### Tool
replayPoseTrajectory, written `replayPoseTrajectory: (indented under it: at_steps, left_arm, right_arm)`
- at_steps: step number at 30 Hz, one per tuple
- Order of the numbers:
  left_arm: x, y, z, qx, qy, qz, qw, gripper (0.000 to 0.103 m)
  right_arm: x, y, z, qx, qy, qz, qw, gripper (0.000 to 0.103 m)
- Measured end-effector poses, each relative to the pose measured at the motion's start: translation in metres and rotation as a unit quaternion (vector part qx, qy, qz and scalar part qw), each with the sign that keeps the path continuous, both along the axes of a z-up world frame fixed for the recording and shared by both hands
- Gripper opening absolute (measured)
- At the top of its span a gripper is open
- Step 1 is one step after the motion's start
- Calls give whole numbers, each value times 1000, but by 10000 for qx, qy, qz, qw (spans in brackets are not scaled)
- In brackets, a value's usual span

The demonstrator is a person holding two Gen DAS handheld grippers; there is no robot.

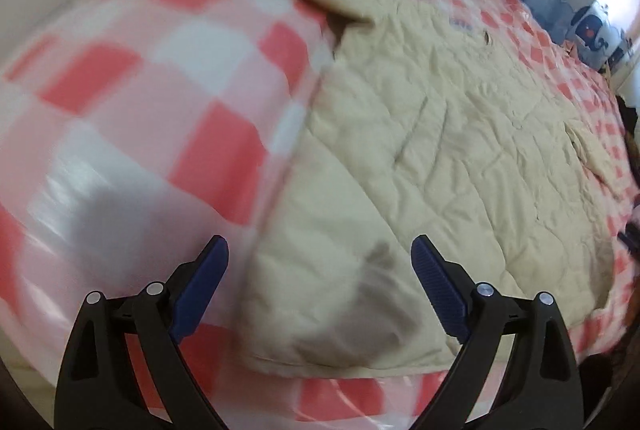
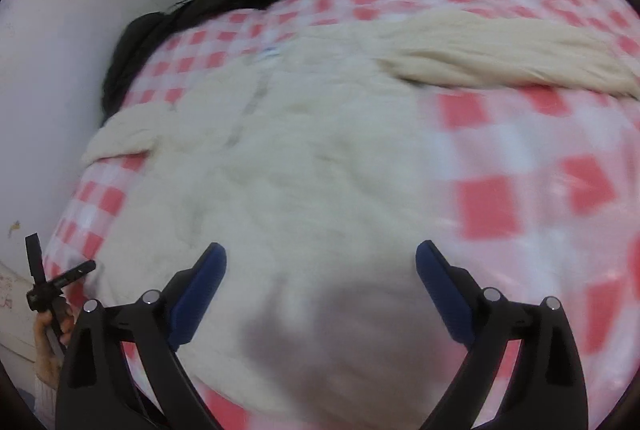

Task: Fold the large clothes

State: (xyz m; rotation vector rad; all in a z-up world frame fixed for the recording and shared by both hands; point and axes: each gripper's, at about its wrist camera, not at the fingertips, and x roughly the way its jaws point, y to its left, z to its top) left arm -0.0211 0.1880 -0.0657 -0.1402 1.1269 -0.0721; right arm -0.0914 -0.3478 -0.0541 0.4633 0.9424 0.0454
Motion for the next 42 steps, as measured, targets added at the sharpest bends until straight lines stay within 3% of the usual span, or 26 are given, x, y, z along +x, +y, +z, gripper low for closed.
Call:
replayPoseTrajectory:
  at_steps: [4,6,8,9,12,14,18,21,24,28,31,34,36,38,40,42]
  left_arm:
    - [-2,-16,-12,318,31,117,9994,89]
    - [-6,-27,4,241,-297,214,9990,89]
    - [-8,-43,25,264,-739,229,9967,89]
    - [-5,-58,36,250,-959,187,9949,91]
    - [7,-108,55,-5,-1427,-123,9897,94]
    - [17,-142,58,-151,-1523,-285,9878,94]
    - [51,-215,44,-458,-1577,-520,9851,94]
    - [66,-244,26,-627,-1457,-587,9856,94]
    - [74,-261,9,-649,-1445,-679,9850,94]
    - [77,-251,-14,-778,-1035,-649,9895,94]
    - [76,-240,-13,-1063,-1025,-452,9880,94]
    - [74,-235,-10,-1100,-1079,-385,9873,94]
    - [74,-234,-11,-1065,-1062,-361,9880,94]
    - [75,-230,-12,-1108,-1011,-328,9881,94]
    - [77,-226,-15,-1171,-946,-272,9882,94]
    - [78,-224,-16,-1199,-905,-238,9884,94]
  right_arm:
    - [-36,-46,-26,1053,188,-384,9935,92]
    - [-51,-71,-32,1560,-64,-608,9859,92]
    - [-58,-94,-30,1597,-318,-1062,9809,92]
    - [-58,-108,-28,1700,-490,-1277,9759,92]
    - [-53,-169,-33,2415,-1009,-2065,9428,92]
    - [-47,-198,-33,2589,-1253,-2379,9277,92]
    - [-18,-252,-30,2549,-1327,-2683,9195,92]
    - [5,-288,-45,2822,-1170,-2954,9052,92]
    - [22,-310,-59,2794,-961,-3081,9043,92]
    - [46,-323,-73,2609,-903,-3070,9108,92]
    - [60,-329,-77,2450,-946,-3074,9146,92]
    - [69,-335,-83,2318,-957,-3152,9153,92]
    - [69,-337,-82,2270,-1095,-3231,9122,83]
    - [70,-341,-85,2289,-1049,-3368,9073,36]
    - [68,-346,-90,2403,-994,-3525,8989,15]
    - [65,-346,-84,2312,-1168,-3587,8968,12]
